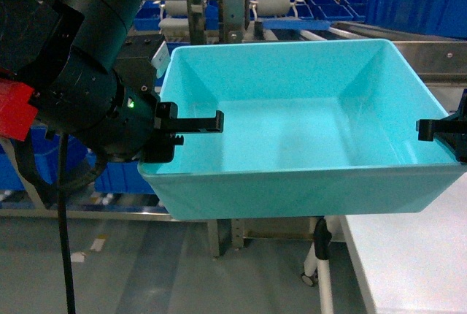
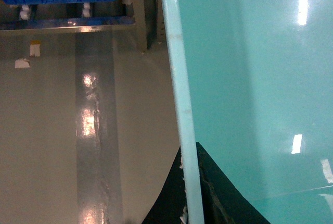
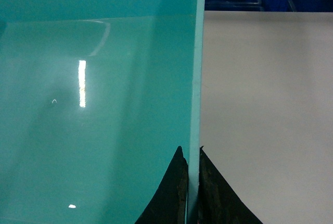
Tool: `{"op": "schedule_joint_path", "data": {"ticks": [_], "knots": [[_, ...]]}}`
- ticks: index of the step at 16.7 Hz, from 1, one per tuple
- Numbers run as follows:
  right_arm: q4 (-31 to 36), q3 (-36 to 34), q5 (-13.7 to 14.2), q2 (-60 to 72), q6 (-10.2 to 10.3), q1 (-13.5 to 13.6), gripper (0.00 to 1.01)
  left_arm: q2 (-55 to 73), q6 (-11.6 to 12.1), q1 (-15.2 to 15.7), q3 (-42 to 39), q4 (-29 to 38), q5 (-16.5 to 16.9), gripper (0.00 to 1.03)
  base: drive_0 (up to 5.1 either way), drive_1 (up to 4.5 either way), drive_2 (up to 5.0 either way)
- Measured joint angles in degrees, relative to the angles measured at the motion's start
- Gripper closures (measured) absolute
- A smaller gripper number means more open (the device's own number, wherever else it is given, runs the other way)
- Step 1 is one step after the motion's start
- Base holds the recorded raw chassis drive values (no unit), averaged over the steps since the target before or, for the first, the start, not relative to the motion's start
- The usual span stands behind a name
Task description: Organize blue bins on left shelf correctly
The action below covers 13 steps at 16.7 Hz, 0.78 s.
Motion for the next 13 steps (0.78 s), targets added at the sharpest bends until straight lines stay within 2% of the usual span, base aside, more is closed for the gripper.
{"op": "schedule_joint_path", "data": {"ticks": [8,13], "knots": [[-0.37,0.0,0.04,-0.02,0.02,0.11,0.99,0.0,0.02,0.09,0.0,-0.17,0.02,1.01,-5.0,2.45,2.4],[-0.13,0.0,-0.02,0.0,0.02,0.17,0.99,-0.02,0.02,0.24,0.0,-0.28,0.02,1.01,-4.7,3.72,0.9]]}}
